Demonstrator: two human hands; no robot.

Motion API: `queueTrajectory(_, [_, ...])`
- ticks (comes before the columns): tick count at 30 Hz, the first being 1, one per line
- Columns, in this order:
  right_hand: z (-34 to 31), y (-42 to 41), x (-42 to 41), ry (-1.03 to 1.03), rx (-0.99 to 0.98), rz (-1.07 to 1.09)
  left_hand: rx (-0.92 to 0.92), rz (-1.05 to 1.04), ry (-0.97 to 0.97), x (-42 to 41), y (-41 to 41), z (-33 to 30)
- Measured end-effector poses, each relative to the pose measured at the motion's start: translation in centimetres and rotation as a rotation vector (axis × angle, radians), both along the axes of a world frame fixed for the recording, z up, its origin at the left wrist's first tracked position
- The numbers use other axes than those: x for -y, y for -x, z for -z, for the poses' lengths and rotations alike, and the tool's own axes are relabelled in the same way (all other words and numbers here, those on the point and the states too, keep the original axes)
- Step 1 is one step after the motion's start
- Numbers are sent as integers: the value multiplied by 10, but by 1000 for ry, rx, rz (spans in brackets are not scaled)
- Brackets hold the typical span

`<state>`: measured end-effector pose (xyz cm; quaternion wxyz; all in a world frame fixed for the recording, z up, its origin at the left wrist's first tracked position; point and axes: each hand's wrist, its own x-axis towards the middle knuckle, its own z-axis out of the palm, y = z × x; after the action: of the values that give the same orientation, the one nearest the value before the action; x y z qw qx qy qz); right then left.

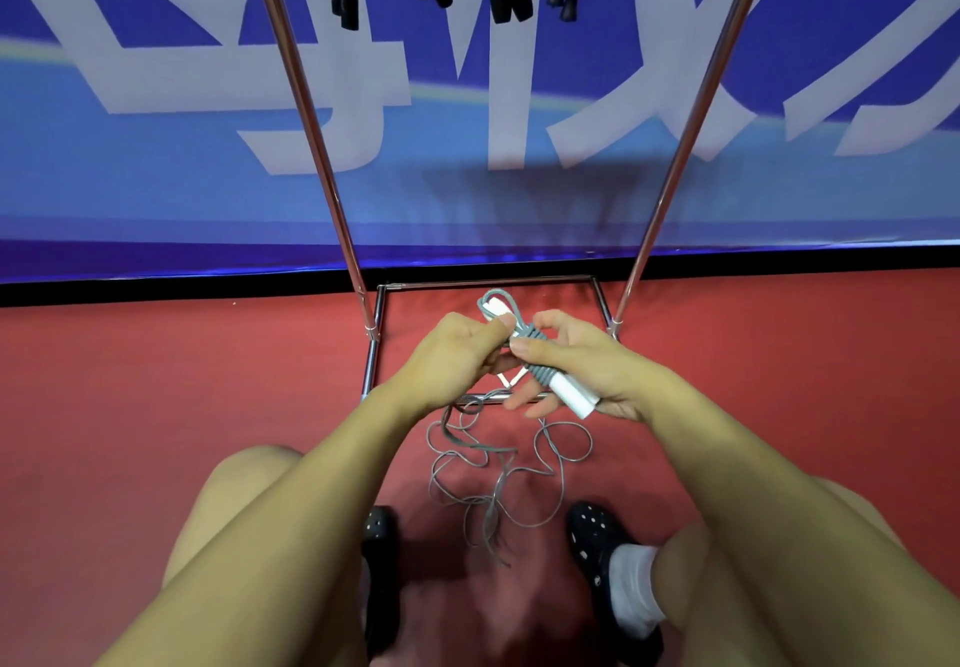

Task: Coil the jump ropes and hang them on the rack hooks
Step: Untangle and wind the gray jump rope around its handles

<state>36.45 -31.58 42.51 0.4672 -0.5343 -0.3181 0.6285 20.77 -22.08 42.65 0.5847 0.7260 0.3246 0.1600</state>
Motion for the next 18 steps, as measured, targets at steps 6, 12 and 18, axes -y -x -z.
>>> queueTrajectory(6, [2, -6, -3, -136, 424, -30, -147, 26, -2, 0, 0, 6])
queueTrajectory(12, [5, -6, -7, -133, 315, 106, -170, -43, 93, -4, -2, 7])
queueTrajectory(18, [16, -8, -9, -161, 557, 96, -185, -37, 86, -2, -2, 8])
